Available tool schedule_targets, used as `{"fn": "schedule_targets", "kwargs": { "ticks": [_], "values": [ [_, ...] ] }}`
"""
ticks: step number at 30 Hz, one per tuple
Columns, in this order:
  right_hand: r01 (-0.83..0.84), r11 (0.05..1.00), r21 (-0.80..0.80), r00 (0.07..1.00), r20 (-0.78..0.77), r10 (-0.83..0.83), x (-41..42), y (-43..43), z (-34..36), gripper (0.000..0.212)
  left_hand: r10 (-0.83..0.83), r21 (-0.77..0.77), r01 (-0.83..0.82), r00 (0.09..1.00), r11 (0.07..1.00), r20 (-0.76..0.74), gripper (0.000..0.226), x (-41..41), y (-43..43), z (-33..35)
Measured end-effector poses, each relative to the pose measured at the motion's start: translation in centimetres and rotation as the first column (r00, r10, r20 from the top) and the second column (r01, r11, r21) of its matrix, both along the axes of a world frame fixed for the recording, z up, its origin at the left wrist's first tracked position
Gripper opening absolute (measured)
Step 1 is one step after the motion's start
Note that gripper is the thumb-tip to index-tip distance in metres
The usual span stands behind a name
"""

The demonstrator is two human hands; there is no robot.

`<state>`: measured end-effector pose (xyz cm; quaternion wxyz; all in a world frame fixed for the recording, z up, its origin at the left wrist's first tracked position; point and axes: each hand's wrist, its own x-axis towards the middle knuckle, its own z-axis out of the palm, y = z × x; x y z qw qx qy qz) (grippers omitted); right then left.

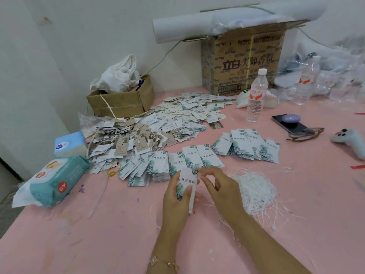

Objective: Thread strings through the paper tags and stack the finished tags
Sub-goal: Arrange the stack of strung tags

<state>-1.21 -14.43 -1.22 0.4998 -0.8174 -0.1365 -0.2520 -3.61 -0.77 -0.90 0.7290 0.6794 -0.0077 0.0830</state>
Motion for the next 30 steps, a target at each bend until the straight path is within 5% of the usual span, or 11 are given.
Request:
{"fn": "schedule_targets", "kwargs": {
  "ticks": [11, 17, 30],
  "values": [
    [-0.004, 1.000, -0.007, 1.000, 0.013, 0.004, 0.1, 0.0, 0.0, 0.005, -0.099, 0.008, 0.099, 0.994, 0.995, -0.036, 0.045, 0.3, -0.1, -0.2],
    [0.058, 0.998, -0.023, 0.997, 0.044, -0.057, 0.1, -0.1, 0.5, 0.014, -0.151, 0.087, 0.150, 0.988, 0.985, 0.004, 0.030, 0.3, -0.4, -0.8],
    [0.183, 0.982, -0.043, 0.978, 0.110, -0.178, -0.3, 0.2, 1.1, 0.016, -0.127, 0.291, 0.100, 0.989, 0.951, 0.075, 0.041, -0.6, -0.9, -0.3]
  ]
}}
